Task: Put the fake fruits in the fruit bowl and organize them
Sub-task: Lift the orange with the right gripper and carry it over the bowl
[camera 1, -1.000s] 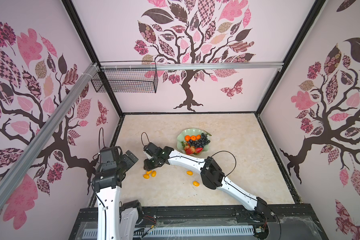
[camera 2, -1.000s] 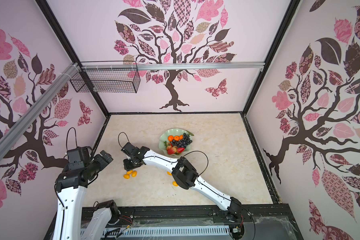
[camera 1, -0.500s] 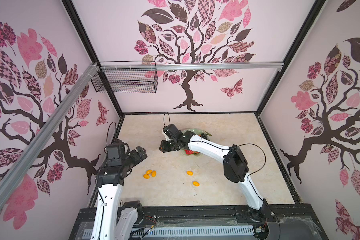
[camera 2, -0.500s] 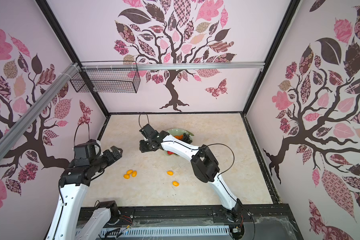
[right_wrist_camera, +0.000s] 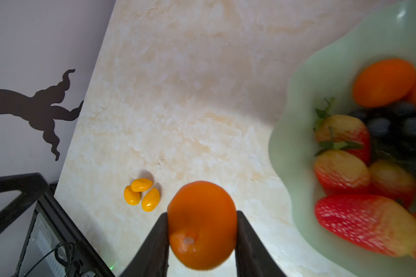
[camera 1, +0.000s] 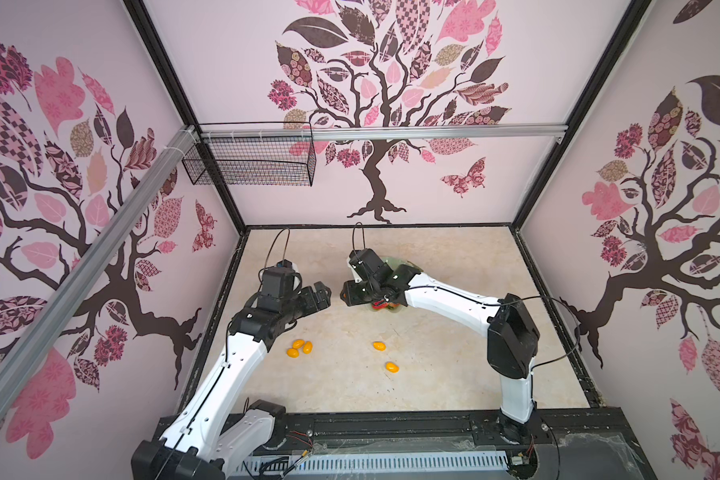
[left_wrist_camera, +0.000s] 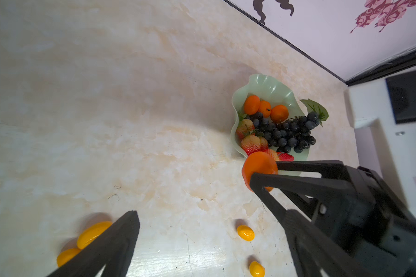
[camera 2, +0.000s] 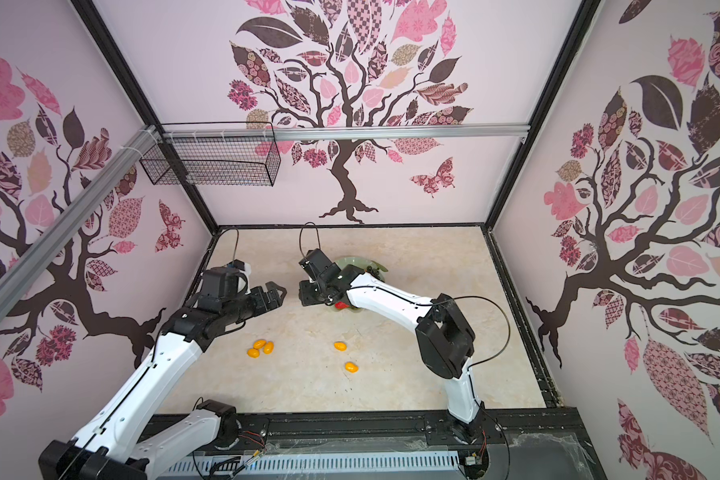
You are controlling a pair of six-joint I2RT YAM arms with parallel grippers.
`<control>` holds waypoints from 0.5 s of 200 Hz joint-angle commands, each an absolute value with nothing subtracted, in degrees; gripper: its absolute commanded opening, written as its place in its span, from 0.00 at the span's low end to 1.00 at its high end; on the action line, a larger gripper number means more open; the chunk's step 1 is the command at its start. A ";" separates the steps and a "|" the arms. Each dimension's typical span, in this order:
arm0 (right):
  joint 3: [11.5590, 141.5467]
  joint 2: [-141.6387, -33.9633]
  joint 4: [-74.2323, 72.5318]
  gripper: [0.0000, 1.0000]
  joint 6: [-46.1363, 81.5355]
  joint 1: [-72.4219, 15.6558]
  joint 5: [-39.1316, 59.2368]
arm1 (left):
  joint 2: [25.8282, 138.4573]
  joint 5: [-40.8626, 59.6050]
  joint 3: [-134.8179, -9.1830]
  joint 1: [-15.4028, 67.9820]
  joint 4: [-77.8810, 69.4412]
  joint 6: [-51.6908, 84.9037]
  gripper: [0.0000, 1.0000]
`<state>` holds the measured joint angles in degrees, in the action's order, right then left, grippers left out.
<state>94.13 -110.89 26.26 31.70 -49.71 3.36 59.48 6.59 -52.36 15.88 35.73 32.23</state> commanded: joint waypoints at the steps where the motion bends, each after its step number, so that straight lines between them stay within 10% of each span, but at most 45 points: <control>1: 91.05 -105.32 25.13 0.38 31.98 -47.48 1.86 | 61.89 5.92 -55.49 17.12 29.18 33.04 0.98; 100: 84.35 -101.02 24.58 0.37 32.09 -38.71 2.63 | 85.61 16.18 -71.36 18.41 20.90 30.80 0.98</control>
<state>83.79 -104.42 24.23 31.99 -39.79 2.98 82.28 12.60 -66.78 18.04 25.08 32.49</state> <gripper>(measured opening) 0.416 0.983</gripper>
